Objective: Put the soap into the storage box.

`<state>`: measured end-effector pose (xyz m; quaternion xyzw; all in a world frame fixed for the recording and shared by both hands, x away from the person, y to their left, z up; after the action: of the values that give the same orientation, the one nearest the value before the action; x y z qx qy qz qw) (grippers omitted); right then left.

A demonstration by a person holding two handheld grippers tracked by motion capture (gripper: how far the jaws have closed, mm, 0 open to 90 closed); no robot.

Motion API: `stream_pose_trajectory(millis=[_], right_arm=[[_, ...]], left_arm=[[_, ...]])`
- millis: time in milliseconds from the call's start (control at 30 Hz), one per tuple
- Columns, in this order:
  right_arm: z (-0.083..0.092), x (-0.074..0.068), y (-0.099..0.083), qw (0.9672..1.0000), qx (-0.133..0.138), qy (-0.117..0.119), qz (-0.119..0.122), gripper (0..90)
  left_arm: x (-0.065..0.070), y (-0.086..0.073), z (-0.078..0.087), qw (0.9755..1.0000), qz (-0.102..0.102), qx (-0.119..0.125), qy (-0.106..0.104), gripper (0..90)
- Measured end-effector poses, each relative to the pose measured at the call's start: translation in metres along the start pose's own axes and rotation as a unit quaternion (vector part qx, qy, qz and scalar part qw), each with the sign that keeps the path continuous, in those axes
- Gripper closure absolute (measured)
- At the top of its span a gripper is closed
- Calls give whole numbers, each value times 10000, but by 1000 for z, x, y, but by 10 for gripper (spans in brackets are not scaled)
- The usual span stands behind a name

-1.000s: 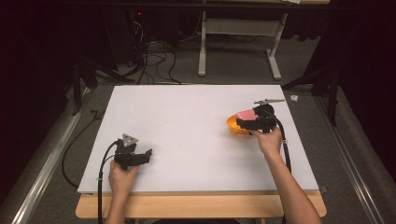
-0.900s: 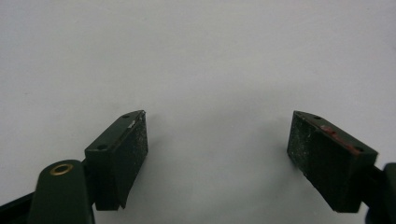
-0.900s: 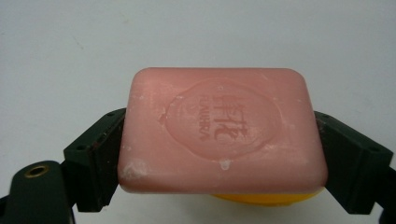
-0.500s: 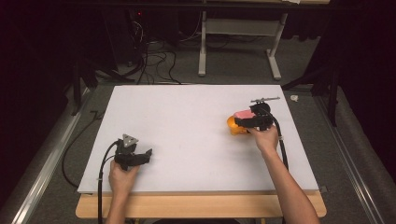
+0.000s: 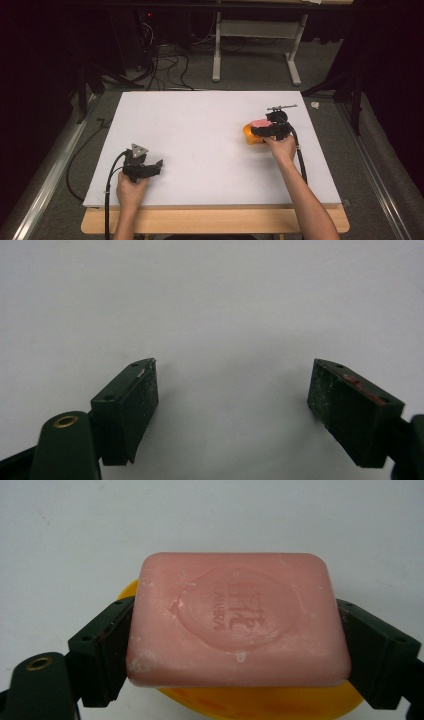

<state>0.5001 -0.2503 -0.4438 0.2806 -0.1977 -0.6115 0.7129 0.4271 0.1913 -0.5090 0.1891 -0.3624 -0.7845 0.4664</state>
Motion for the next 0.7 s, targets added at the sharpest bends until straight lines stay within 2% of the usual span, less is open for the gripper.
stream_pose_trajectory(millis=[700], right_arm=[[-5, -5, -4, 9998, -134, -78, -87, 134]], left_arm=[[0, 0, 0, 10000, -1, 1, 0, 208]])
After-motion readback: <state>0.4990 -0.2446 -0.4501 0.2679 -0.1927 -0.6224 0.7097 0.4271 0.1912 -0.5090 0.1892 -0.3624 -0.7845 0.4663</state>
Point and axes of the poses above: each handheld gripper's, and its own axes: z roughly backward along the jaws, y roughly out of its top, x roughly to its right, the point moved 3 cm from there along -z, roughly forward along the jaws, and after that the axes turned 5 degrees about -y, right-handed, at the moved point
